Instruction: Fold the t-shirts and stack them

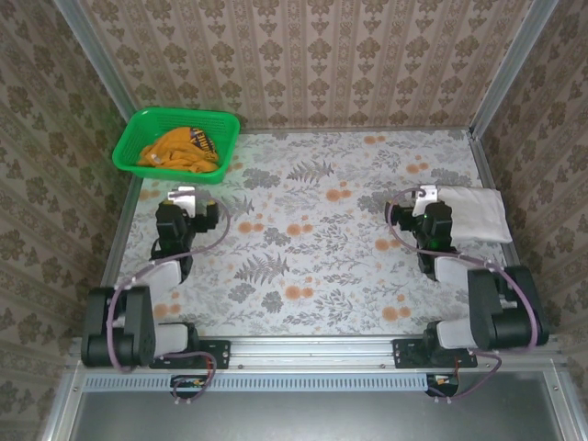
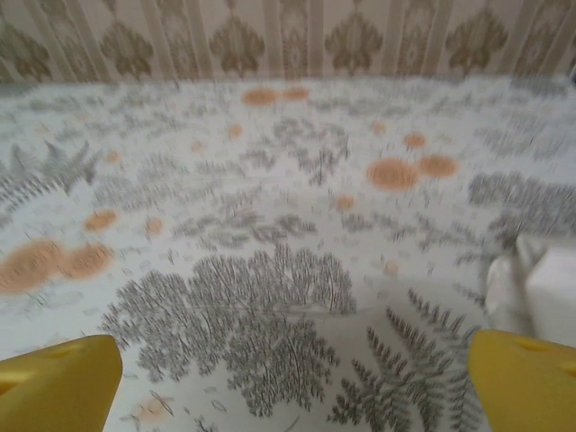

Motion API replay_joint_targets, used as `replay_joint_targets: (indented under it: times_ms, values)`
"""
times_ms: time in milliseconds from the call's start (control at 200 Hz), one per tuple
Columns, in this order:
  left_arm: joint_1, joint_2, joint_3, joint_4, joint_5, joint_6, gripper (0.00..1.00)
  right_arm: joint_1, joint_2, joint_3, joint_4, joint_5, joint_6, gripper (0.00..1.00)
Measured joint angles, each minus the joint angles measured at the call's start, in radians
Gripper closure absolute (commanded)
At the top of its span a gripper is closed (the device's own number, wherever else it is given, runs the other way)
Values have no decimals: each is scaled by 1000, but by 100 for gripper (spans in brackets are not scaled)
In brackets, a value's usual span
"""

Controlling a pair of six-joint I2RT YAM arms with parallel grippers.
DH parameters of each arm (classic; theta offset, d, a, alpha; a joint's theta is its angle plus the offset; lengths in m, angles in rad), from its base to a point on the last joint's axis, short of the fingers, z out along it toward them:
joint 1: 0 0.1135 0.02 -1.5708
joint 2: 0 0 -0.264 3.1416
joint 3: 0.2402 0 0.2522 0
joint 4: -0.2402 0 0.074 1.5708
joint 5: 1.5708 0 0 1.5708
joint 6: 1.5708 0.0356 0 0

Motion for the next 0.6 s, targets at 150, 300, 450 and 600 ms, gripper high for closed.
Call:
replay_joint_targets:
  times_ms: [150, 300, 450, 600]
  values:
    - [-18, -137, 86, -141, -53, -15, 0, 49, -134, 66, -122, -3, -43, 0]
    - [-12, -80, 301, -325, -116, -83, 0, 164, -184, 167, -245, -14, -103, 0]
    - [11, 94, 567, -489, -179, -179, 0, 314, -181, 249, -323, -29, -147, 0]
    - [62, 308, 806, -639, -207, -274, 0, 438, -145, 323, -363, -55, -165, 0]
